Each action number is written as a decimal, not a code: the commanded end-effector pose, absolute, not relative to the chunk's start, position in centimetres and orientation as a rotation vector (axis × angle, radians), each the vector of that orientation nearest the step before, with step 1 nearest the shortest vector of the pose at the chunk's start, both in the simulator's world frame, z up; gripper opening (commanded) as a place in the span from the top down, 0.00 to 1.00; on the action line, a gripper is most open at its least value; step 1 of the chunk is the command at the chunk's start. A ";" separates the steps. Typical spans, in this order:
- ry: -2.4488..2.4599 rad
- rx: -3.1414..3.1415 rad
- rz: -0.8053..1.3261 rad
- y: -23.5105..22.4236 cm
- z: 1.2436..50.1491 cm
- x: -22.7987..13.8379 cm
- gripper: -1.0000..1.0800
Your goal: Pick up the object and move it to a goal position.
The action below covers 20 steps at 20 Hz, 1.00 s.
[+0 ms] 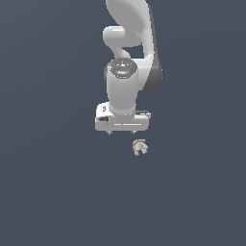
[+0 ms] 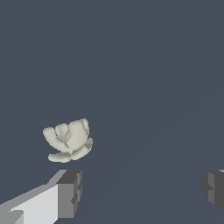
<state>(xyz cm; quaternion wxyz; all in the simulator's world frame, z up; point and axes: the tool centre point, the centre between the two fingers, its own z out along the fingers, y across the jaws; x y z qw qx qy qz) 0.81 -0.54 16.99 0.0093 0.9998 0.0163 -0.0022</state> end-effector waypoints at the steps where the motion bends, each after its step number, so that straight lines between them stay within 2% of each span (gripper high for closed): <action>1: 0.051 3.123 -0.007 -0.5 17.0 0.8 0.04; 20: 0.131 3.139 -0.057 1.1 15.9 0.1 0.04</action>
